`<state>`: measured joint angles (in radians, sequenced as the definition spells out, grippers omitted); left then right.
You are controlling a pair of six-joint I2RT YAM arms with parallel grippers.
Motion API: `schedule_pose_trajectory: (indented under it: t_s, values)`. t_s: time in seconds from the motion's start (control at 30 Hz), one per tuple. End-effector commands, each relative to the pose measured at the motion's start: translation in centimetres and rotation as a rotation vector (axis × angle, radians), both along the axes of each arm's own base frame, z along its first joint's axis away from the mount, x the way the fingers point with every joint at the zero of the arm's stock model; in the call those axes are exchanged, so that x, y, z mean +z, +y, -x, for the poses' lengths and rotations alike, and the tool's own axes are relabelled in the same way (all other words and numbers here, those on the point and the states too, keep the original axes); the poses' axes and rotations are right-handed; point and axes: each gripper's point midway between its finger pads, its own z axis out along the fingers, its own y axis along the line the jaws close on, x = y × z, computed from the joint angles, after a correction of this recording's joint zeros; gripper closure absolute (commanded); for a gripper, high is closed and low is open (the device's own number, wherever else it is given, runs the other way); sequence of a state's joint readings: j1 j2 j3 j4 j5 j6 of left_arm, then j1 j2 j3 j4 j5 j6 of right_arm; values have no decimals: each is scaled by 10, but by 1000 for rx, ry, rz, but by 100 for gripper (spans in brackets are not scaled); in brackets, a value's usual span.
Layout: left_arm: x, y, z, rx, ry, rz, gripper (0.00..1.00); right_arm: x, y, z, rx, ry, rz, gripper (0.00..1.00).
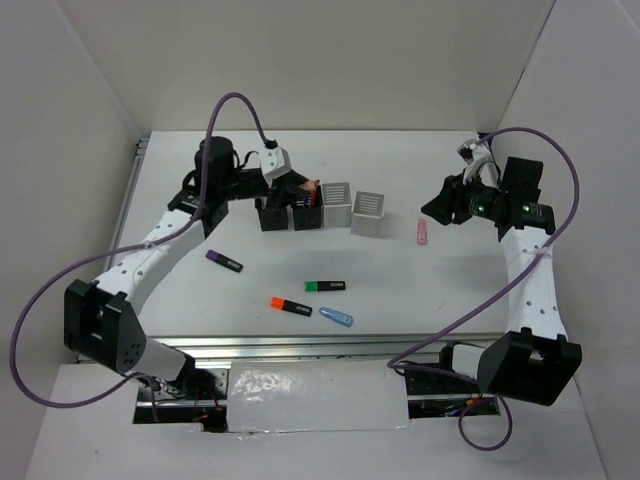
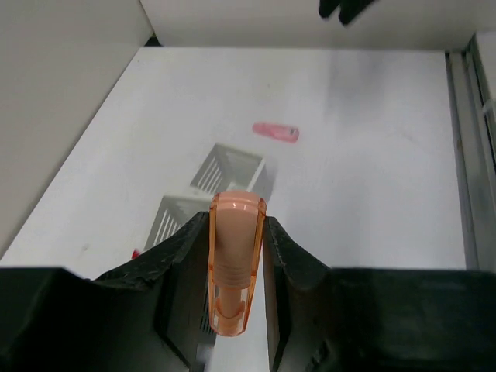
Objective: Sort the stationery into containers
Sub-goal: Pick up the pen from the center of the board, then place the pen in the storage box.
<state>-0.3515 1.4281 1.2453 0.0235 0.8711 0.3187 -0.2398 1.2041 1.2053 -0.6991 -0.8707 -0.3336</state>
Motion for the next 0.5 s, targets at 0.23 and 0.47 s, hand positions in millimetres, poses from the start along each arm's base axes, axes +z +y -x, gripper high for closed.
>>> schedule_pose_trajectory:
  t_s: [0.23,0.47]
  values:
    - [42,-98,-91,99,32,339,100,-10,-11,-2,-57,24,-2,52]
    - [-9,-114,-135,151,54,342,100,-17,-20,-2,-79,40,13,51]
